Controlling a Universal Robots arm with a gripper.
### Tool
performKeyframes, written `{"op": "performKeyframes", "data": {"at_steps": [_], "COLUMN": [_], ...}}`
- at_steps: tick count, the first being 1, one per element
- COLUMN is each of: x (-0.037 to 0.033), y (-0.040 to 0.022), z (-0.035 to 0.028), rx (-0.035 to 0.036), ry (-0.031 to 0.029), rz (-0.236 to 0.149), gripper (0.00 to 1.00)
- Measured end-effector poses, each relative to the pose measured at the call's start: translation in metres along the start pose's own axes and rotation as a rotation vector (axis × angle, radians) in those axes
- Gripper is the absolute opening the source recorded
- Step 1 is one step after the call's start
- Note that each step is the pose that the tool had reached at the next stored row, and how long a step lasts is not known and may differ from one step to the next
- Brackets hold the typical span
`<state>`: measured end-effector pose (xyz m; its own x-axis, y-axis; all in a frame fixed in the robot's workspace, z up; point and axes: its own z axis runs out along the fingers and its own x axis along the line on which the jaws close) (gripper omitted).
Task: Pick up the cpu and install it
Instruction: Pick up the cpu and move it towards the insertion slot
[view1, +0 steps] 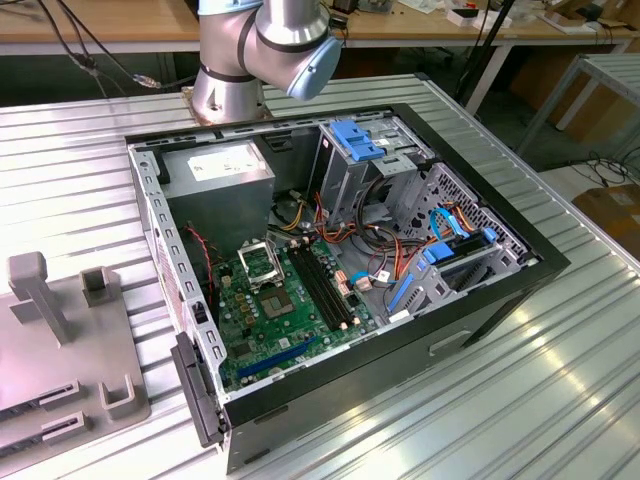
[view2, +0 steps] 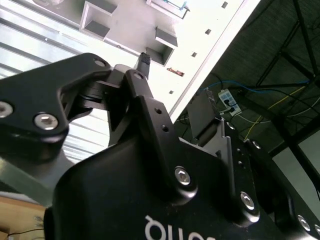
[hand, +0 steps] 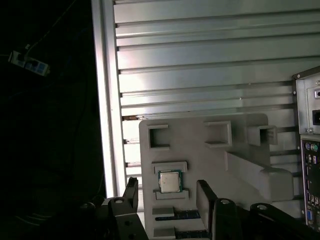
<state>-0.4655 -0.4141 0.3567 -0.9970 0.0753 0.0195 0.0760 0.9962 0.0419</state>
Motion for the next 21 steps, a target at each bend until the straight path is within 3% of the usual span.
{"op": "performKeyframes", "data": {"at_steps": [1, 21], "x": [0.0, 0.0012], "y": [0.0, -0.0019], "z": [0.0, 0.0011], "rx": [0.0, 0.0011], "ry": [0.0, 0.0003], "rz": [0.0, -0.008], "gripper": [0.6, 0.6]}}
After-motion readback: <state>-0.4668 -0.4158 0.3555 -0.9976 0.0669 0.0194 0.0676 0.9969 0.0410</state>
